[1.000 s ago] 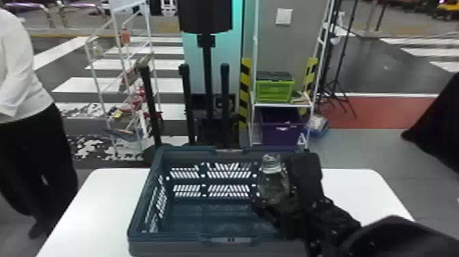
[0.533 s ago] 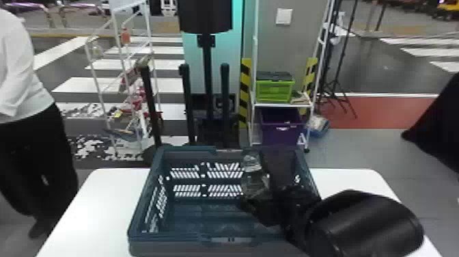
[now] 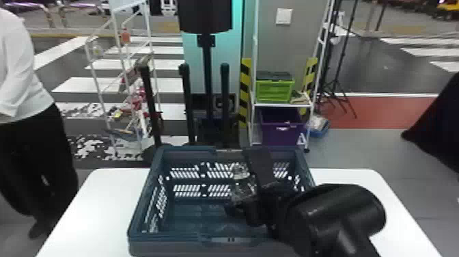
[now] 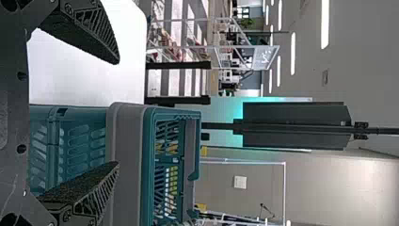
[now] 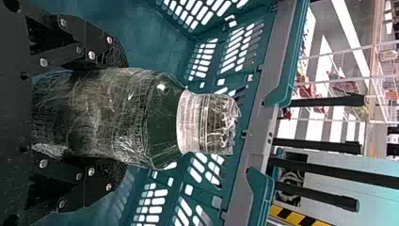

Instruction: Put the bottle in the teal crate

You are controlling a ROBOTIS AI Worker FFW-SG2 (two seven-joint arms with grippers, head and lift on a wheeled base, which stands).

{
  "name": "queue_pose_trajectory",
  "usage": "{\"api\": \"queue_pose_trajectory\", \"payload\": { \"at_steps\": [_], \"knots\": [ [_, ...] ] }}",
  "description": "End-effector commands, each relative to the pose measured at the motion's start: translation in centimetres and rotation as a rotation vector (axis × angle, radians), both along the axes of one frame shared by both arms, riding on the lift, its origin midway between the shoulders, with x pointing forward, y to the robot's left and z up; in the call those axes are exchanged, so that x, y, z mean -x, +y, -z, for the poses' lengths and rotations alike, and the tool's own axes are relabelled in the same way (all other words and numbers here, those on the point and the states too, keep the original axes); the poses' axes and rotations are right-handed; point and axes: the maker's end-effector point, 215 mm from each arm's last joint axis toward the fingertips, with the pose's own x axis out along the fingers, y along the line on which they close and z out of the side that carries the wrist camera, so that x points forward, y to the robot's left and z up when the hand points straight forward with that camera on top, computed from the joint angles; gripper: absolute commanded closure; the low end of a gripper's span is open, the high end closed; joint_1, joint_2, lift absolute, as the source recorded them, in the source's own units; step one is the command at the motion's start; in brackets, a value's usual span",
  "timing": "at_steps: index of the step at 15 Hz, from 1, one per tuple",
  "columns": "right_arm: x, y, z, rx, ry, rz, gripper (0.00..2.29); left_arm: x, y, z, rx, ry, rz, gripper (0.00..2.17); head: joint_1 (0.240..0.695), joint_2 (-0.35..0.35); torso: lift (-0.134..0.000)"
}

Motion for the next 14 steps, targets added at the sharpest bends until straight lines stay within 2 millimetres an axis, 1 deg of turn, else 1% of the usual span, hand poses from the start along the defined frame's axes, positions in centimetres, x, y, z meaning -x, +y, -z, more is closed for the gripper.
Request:
{"api": "queue_pose_trajectory", "payload": {
  "at_steps": [1, 5, 6, 8, 9, 10, 11, 12, 14],
  "knots": [
    [-0.1, 0.3, 0.1, -0.006, 0.002, -0.001, 1.77, 0.1, 0.1, 0.0, 0.001, -0.002, -0.004, 0.12, 0.499, 0.0, 0.0],
    [0.3, 0.4, 0.4, -0.012, 0.019, -0.005, 1.76, 0.2, 0.2, -0.1, 0.003, -0.006, -0.004, 0.12, 0.499, 0.0, 0.0],
    [0.3, 0.4, 0.4, -0.012, 0.02, -0.004, 1.62, 0.1, 0.2, -0.3, 0.004, -0.013, -0.006, 0.12, 0.499, 0.0, 0.0],
    [0.5, 0.6, 0.7, -0.017, 0.027, -0.006, 1.26, 0.2, 0.2, -0.3, 0.005, -0.014, -0.006, 0.12, 0.499, 0.0, 0.0],
    [0.9, 0.8, 0.8, -0.034, 0.045, -0.01, 0.91, 0.2, 0.2, -0.3, 0.007, -0.015, -0.007, 0.12, 0.499, 0.0, 0.0],
    [1.3, 1.0, 1.0, -0.044, 0.065, -0.015, 0.46, 0.3, 0.2, -0.3, 0.007, -0.014, -0.006, 0.12, 0.499, 0.0, 0.0],
    [1.3, 1.0, 1.0, -0.044, 0.065, -0.015, 0.17, 0.3, 0.3, -0.3, 0.007, -0.014, -0.007, 0.12, 0.499, 0.0, 0.0],
    [1.2, 0.9, 1.0, -0.041, 0.063, -0.014, 0.09, 0.3, 0.3, -0.3, 0.007, -0.014, -0.007, 0.12, 0.499, 0.0, 0.0],
    [1.1, 0.7, 0.9, -0.032, 0.054, -0.008, 0.08, 0.3, 0.3, -0.3, 0.007, -0.014, -0.007, 0.12, 0.499, 0.0, 0.0]
  ]
}}
